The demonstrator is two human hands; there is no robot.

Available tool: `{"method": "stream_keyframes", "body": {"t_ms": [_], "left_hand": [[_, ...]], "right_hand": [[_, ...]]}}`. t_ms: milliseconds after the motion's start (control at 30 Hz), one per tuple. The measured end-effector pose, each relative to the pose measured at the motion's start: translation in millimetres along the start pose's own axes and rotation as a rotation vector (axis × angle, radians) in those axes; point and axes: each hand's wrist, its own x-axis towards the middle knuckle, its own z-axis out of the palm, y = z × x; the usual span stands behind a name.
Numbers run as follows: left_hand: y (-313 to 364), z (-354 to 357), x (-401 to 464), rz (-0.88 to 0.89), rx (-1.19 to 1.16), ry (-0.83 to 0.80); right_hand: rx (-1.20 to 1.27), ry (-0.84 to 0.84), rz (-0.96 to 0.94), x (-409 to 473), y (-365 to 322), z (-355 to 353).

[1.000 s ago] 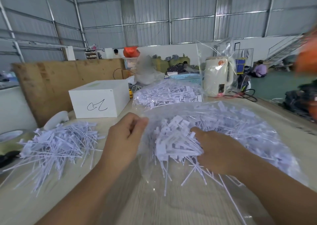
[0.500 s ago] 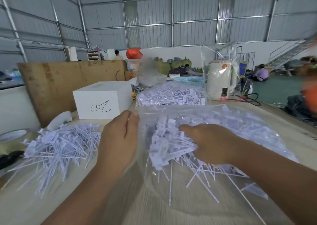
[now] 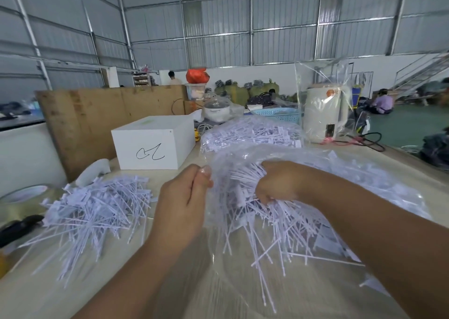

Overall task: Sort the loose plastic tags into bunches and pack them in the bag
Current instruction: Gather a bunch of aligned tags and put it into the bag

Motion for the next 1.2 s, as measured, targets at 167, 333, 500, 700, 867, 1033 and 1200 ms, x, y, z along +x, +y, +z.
{"method": "stream_keyframes", "body": {"t_ms": [167,333,500,700,867,1033,1200], "left_hand": [[-2.8,-5.8,4.0,-0.07,-0.112,0.156],[-13.8,-6.7,7.3,-0.165,-0.083,0.108],[-22.8,0.5,6.0,-0.2,0.019,0.022],[-10.0,1.8,2.4,-0.159,-0.072,0.061],[11.4,6.2,-6.6,-0.056,-0.2,-0.002],[16.0,6.7,-9.4,-0.014,-0.301,-0.075],[8.9,0.6,-5.2,0.004,-0.247,-0.147]], "right_hand": [[-0.161,0.007,0.004,1.1,9.5,-8.5],[0.399,-0.262,0.06,5.6,29.1,-17.3],[0.782,-0.651,0.177,-3.5,37.1,-26.7],[0.882,-0.388,0.09,-17.3,36.3,-19.7],[0.573,0.185,0.125,-14.2,7.7,16.0],[0.512,0.33,0.064,8.2,-12.3,40.0],[0.358,0.406,0.055,16.2,-11.5,47.2]]}}
